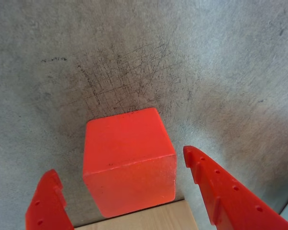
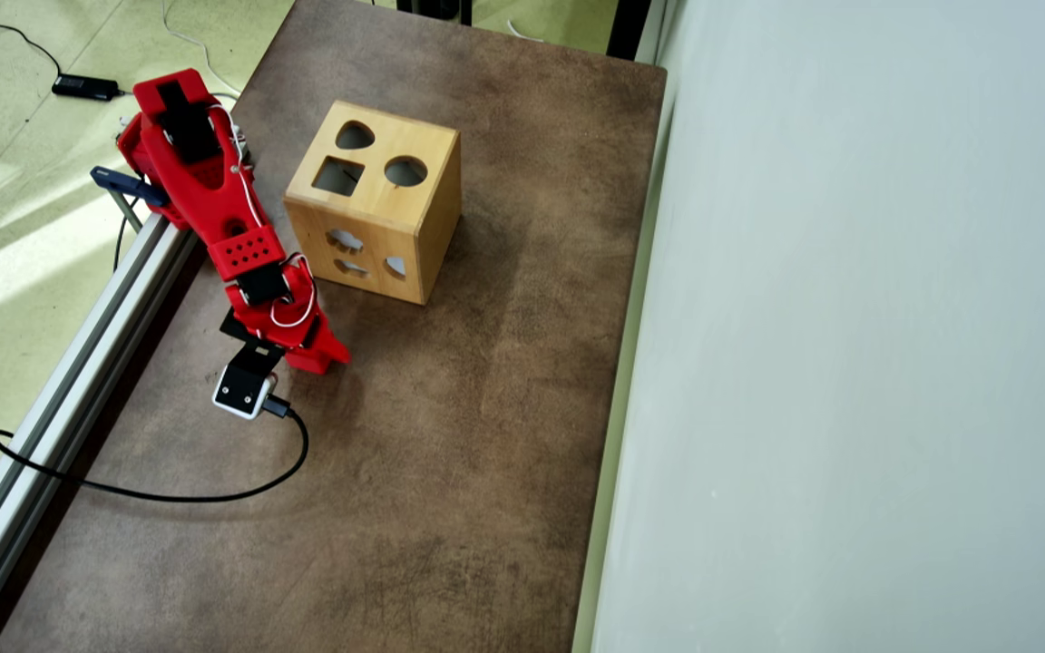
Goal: Pick and place the red cube on the square hole
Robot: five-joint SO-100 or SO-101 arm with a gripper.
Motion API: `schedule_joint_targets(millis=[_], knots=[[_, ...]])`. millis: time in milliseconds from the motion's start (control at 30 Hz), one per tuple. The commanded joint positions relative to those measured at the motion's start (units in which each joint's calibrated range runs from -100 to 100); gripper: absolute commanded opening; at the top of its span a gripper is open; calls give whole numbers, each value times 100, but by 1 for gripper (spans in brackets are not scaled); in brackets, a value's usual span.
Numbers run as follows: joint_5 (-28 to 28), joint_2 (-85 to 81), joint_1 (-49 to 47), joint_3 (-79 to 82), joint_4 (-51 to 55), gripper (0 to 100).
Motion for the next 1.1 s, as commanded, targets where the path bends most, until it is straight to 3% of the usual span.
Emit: schedule_joint_targets(millis=[0,133,500,800,1067], knots=[[-20,-58,-63,-128,-36,33],[-24,-58,-144,-128,-36,26],[-24,-58,-233,-128,-36,23],[-24,-58,-233,-128,-36,7],[-24,-151,-189,-48,69,5]])
